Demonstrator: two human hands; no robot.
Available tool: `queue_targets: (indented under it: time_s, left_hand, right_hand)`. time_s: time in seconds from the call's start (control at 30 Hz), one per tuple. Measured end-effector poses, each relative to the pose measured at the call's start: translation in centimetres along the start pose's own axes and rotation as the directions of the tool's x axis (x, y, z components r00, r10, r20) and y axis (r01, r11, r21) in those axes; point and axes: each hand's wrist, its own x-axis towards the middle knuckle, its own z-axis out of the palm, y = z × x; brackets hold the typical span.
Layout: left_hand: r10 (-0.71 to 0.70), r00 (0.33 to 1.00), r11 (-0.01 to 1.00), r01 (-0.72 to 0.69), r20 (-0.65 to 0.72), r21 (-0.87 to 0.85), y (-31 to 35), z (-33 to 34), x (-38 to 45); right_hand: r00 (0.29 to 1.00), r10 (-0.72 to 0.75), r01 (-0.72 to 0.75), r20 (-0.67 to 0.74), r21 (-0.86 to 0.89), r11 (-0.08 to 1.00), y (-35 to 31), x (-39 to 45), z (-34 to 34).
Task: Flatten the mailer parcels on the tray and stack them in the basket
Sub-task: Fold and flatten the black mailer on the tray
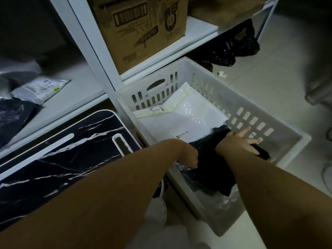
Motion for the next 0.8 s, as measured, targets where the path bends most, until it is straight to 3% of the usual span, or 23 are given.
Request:
queue_targets:
  time_s: [0.07, 0.23, 0.37, 0.63, 0.8]
  left_hand:
    - [-0.083, 0.993, 0.994, 0.076, -0.085, -0.082, -0.7, 0.6, 0.3]
    - [-0.126, 0.968, 0.99, 0.136, -0.219, 0.032, -2.1, 2.8, 2.6]
    - [-0.063, 0.929, 0.987, 0.112, -0.364, 0.116, -2.5, 3.3, 3.4]
    - [-0.023, 0.907, 0.994, 0.063, -0.42, 0.084, -3.5, 3.9, 5.0]
    - [-0.041, 0.908, 0.994, 0.078, -0.416, 0.071, -4.2, 4.2, 5.5]
  right_hand:
    - [0.993, -0.042, 0.035, 0.113, 0.057, 0.998, -1.1, -0.3, 1.2]
    - [0.948, -0.07, 0.068, 0.312, 0.02, 0.998, -2.1, 1.2, 6.2]
    - [0.935, -0.065, 0.068, 0.349, 0.005, 0.998, -1.9, 3.7, 10.0]
    - [0.908, -0.101, 0.189, 0.407, -0.18, 0.965, -2.9, 5.2, 11.9]
    - [0.919, -0.075, 0.128, 0.387, -0.114, 0.985, -3.7, 7.0, 13.6]
